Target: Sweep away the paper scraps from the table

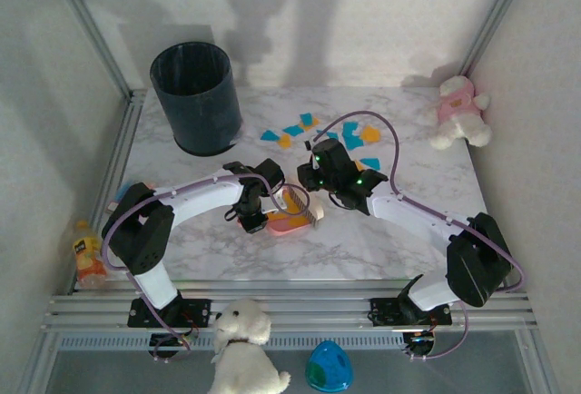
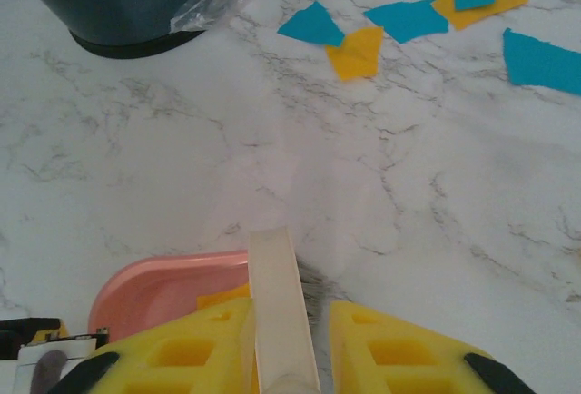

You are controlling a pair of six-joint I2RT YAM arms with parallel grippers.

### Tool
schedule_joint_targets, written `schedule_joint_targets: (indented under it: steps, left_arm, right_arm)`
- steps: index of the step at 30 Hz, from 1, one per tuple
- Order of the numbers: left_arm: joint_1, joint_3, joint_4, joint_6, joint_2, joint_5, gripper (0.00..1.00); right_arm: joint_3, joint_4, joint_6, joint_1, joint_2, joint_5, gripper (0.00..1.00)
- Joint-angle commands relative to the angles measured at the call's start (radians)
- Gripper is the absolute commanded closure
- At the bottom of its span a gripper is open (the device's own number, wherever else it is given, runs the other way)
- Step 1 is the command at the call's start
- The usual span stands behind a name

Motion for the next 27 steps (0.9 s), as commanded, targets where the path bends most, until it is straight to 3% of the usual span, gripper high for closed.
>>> schedule_joint_targets:
  steps: [1, 20, 27]
  left_arm:
    - [0.006, 0.017, -0.019, -0.012, 0.013, -0.03, 1.0]
    - [0.011, 0.017, -0.013, -0.015, 0.012, -0.035, 1.0]
    - [0.012, 0.017, -0.01, -0.015, 0.007, -0.037, 1.0]
  right_arm:
    - [-0.014, 0.043, 0.033, 0.008, -0.004, -0.031, 1.0]
    - [-0.034, 0.046, 0.034, 0.007, -0.058, 0.057, 1.0]
    - [-0.073, 0.063, 0.064, 0.008, -0.096, 0.168, 1.0]
